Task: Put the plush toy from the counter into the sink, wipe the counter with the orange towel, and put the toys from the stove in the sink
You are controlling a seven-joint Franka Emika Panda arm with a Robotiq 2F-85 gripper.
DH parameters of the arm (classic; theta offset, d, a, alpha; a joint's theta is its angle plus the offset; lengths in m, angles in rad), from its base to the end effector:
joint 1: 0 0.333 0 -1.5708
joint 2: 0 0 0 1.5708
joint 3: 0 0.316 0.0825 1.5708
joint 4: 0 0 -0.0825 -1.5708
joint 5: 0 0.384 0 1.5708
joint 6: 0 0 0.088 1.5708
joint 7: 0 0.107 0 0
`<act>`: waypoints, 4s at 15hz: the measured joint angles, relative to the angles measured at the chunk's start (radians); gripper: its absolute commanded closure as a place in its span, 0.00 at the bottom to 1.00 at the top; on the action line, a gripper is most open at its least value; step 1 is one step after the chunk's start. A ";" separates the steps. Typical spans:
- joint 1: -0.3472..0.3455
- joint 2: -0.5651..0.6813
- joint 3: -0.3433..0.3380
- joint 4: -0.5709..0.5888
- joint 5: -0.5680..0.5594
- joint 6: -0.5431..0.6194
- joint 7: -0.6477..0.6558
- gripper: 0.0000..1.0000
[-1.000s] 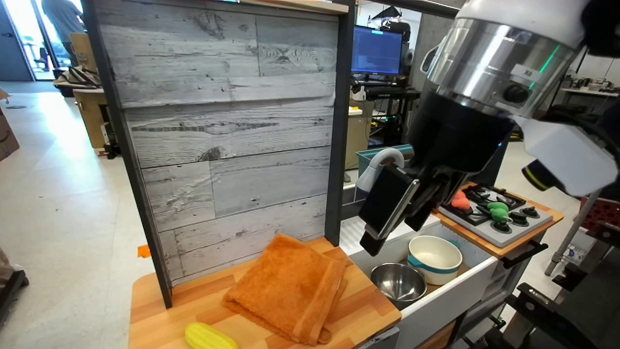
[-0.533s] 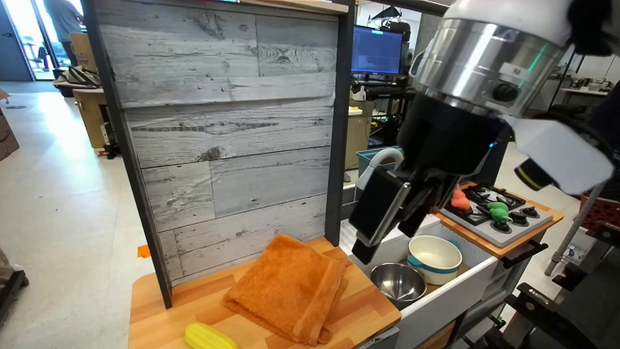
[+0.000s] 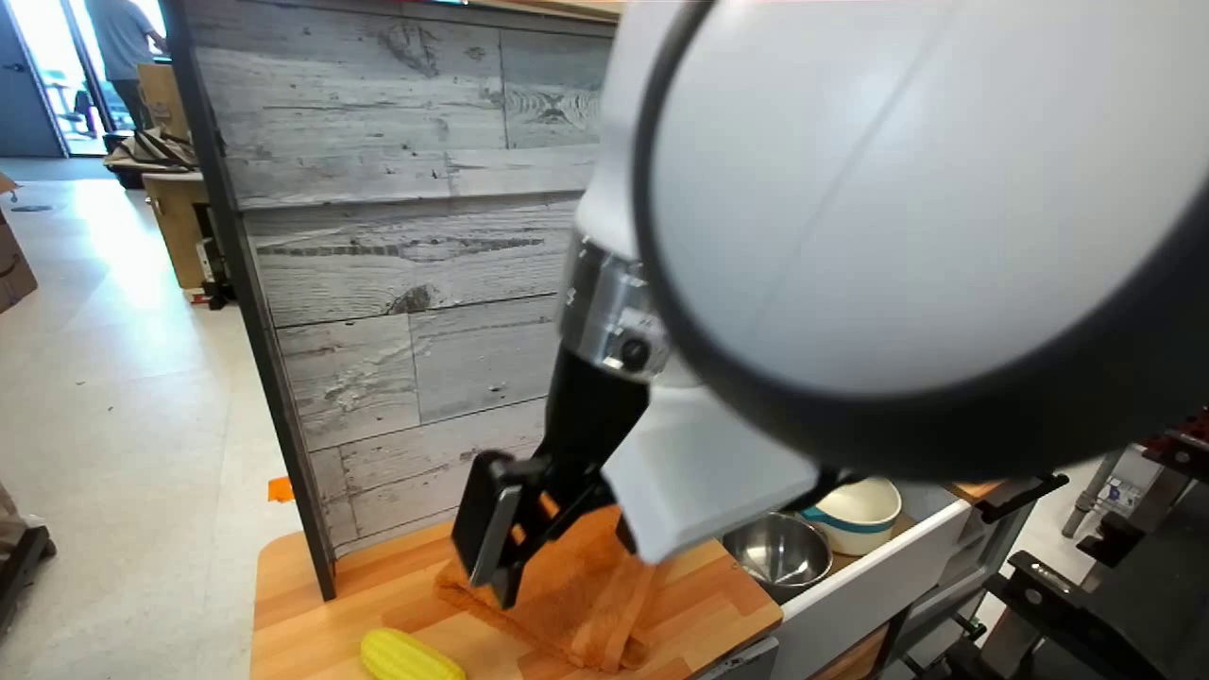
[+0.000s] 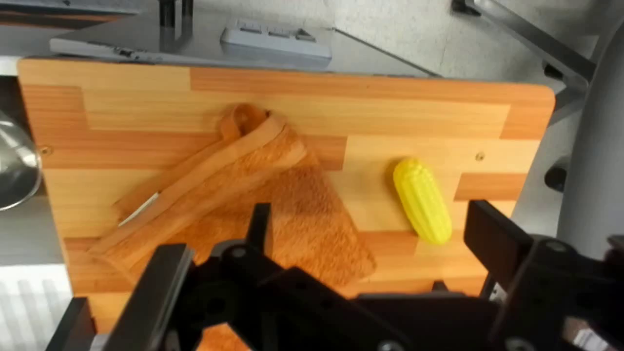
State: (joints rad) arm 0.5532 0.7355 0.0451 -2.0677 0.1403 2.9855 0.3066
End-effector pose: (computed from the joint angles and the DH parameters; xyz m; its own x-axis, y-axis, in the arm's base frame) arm 0.4876 0.3212 0.0877 0.9812 0.1298 0.1431 0.1480 -0.9810 -0.1255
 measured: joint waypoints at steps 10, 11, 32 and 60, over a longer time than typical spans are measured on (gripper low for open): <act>-0.022 0.189 0.019 0.283 -0.161 -0.209 -0.111 0.00; -0.019 0.187 0.002 0.271 -0.191 -0.172 -0.112 0.00; 0.017 0.363 0.032 0.566 -0.274 -0.285 -0.102 0.00; 0.055 0.264 -0.295 0.324 -0.299 -0.258 0.279 0.92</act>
State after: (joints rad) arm 0.6081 0.9998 -0.2499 -1.7441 -0.1588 2.7274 0.5855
